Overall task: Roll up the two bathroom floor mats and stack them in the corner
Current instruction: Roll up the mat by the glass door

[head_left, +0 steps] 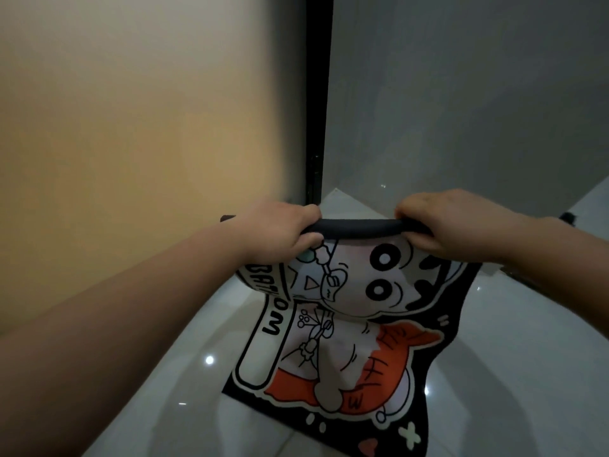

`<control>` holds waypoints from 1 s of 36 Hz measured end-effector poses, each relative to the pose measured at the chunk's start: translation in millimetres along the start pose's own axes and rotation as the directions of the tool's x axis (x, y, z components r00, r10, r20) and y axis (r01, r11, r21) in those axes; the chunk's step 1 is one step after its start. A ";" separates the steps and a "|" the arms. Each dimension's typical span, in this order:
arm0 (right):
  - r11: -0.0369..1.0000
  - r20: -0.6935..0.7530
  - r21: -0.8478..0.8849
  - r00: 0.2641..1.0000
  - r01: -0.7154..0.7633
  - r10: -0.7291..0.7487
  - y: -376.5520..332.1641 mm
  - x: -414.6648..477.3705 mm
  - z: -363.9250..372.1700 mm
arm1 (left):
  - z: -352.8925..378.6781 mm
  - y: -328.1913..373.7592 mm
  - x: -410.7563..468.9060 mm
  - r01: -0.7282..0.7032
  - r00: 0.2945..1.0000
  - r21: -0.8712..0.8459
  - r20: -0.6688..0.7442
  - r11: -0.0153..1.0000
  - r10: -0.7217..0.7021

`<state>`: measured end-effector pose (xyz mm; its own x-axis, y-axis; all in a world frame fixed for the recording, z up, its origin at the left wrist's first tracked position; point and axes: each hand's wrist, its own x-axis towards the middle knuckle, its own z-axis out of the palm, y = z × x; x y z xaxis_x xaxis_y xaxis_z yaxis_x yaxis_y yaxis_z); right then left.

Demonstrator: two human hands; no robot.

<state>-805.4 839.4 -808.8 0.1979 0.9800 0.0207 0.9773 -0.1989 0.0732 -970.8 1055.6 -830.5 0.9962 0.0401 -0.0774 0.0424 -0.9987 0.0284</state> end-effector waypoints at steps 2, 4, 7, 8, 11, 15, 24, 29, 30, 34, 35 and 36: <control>0.997 0.104 0.007 0.992 -0.074 0.073 -3.3 3.1 -0.9 | -2.9 1.8 1.9 0.023 0.999 -0.005 0.038 1.000 -0.023; 0.991 0.157 0.028 0.980 -0.128 0.122 -5.8 5.6 1.4 | -5.6 4.3 3.2 0.032 0.998 0.006 0.049 0.999 -0.032; 0.985 0.186 0.034 0.970 -0.166 0.157 -7.6 9.6 5.5 | -6.5 5.9 5.8 0.063 0.997 0.010 0.052 0.998 -0.063; 0.987 0.179 0.022 0.972 -0.161 0.155 -7.8 10.5 6.2 | -5.9 6.1 6.8 0.086 0.995 -0.013 0.059 0.996 -0.085; 0.991 0.144 -0.004 0.981 -0.131 0.130 -6.5 11.8 8.5 | -2.3 3.0 7.3 0.126 0.991 -0.078 0.046 0.989 -0.122; 0.999 0.062 -0.011 0.997 -0.041 0.042 -5.3 11.0 7.5 | 2.9 -1.9 5.8 0.073 0.997 -0.101 -0.005 0.992 -0.074; 0.999 0.022 -0.032 1.000 -0.021 0.022 -3.5 14.4 7.5 | 3.5 -1.9 6.2 0.002 1.000 -0.097 -0.017 0.995 -0.004; 0.979 0.058 0.111 0.984 -0.173 0.167 -7.3 18.4 7.9 | 3.6 -1.6 7.9 0.078 0.997 -0.063 -0.001 0.995 -0.078; 0.979 0.076 0.091 0.981 -0.185 0.178 -8.7 21.0 8.0 | 3.7 -1.4 8.5 0.087 0.996 -0.053 -0.003 0.995 -0.087; 0.973 0.110 0.075 0.972 -0.217 0.208 -15.5 29.2 12.3 | 4.9 0.2 13.1 0.117 0.993 -0.048 0.004 0.992 -0.117; 0.970 0.112 0.085 0.969 -0.230 0.220 -17.0 29.9 14.2 | 4.9 0.9 14.0 0.131 0.991 -0.068 0.011 0.989 -0.130; 0.969 0.112 0.079 0.968 -0.233 0.223 -19.1 30.4 15.6 | 5.5 1.0 14.6 0.146 0.989 -0.087 0.019 0.985 -0.145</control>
<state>-816.9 873.0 -825.1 0.4185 0.9051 -0.0751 0.9072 -0.4205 -0.0131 -956.6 1055.1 -837.1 0.9779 0.1835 -0.0999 0.1936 -0.9756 0.1036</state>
